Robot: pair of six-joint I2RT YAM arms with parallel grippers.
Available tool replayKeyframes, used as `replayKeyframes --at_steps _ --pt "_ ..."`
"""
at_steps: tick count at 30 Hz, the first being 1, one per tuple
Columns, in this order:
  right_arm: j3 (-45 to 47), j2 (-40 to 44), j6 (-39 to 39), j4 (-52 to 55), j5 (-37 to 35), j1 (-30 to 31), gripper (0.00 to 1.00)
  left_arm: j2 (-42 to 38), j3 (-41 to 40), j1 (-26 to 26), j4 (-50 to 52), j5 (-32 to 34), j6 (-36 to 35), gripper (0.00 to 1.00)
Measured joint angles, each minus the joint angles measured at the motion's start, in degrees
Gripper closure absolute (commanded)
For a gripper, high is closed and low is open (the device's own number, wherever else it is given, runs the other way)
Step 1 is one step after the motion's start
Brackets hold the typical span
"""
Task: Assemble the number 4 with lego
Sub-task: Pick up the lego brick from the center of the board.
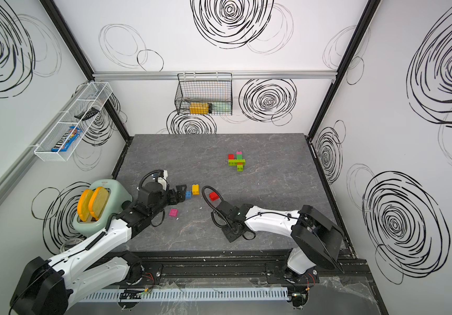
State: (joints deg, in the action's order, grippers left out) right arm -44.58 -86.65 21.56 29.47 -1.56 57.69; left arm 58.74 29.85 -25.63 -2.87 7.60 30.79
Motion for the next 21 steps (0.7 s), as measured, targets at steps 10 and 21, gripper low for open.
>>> replayKeyframes --at_steps 10,21 --pt "0.2 8.5 2.4 -0.6 0.7 -6.6 1.00 3.9 0.8 -0.5 -0.5 -0.9 3.0 0.04" --pt "3.1 17.6 4.1 -4.5 7.1 -22.9 1.00 9.6 4.7 -12.5 -3.3 -0.7 2.4 0.04"
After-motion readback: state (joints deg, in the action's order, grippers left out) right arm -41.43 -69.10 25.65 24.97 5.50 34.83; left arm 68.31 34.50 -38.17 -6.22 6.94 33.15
